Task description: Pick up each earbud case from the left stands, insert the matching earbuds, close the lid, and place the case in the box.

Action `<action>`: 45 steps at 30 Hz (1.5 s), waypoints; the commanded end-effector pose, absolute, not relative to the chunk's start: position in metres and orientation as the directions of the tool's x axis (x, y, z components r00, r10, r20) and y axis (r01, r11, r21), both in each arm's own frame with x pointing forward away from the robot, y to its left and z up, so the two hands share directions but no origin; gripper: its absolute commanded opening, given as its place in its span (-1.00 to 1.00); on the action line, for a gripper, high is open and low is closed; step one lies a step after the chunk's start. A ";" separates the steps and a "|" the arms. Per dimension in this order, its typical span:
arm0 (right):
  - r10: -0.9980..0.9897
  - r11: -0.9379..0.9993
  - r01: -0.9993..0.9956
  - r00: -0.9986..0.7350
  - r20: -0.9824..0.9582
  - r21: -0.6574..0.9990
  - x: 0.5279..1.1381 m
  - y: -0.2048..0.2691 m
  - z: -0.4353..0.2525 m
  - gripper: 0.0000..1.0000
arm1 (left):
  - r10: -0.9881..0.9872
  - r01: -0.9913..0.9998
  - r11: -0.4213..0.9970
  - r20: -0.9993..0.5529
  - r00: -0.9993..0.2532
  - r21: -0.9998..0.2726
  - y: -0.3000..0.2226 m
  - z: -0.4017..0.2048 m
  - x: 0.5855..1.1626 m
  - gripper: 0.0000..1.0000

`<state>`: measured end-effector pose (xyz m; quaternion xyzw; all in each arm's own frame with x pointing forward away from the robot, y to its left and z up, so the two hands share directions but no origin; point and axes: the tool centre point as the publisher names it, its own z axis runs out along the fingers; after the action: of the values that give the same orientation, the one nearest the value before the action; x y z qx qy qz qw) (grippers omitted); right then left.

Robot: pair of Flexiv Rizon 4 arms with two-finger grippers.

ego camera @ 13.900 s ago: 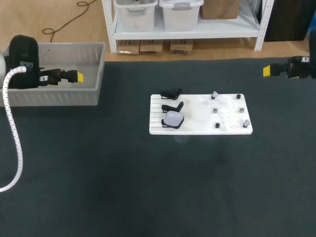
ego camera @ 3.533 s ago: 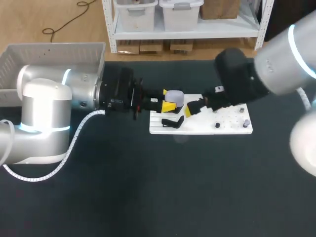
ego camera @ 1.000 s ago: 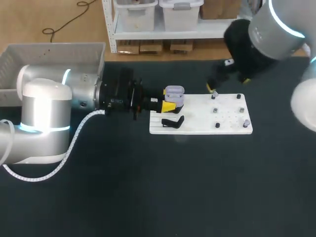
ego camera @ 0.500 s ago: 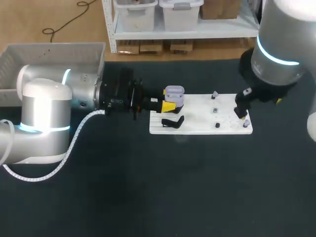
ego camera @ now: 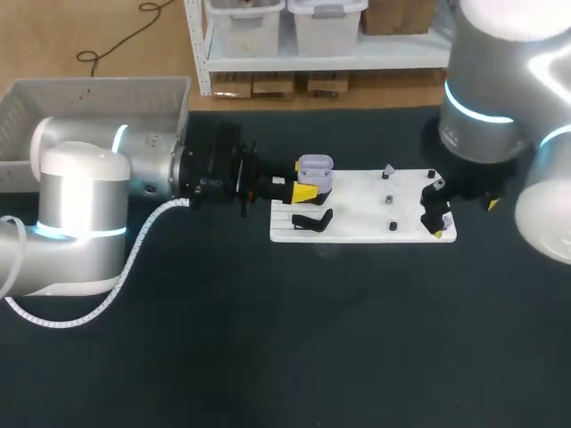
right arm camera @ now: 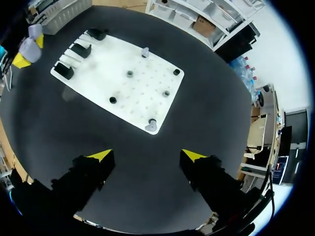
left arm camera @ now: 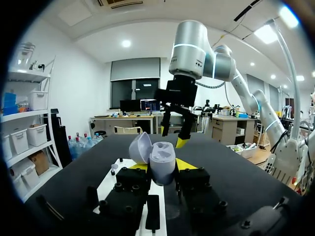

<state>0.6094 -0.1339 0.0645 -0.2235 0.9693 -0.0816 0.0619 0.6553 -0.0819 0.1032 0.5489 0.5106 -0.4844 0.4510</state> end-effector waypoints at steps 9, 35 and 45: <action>-0.375 0.917 -0.358 -0.924 -0.073 -0.178 0.627 -0.128 0.032 -0.03 | 0.122 0.998 -0.067 -0.992 0.012 0.003 -0.082 0.103 0.654 -1.00; -0.351 0.915 -0.293 -0.918 -0.187 -0.279 0.644 -0.136 0.021 -0.07 | 0.122 0.998 -0.067 -0.992 0.012 0.003 -0.082 0.103 0.654 -1.00; -0.350 0.915 -0.292 -0.917 -0.189 -0.277 0.650 -0.136 0.017 -0.15 | 0.122 0.998 -0.067 -0.992 0.012 0.003 -0.082 0.103 0.654 -1.00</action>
<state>0.6492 -0.1357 0.0189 -0.1651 0.9717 -0.1221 0.1170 0.6553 -0.0819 0.1032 0.5489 0.5106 -0.4844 0.4510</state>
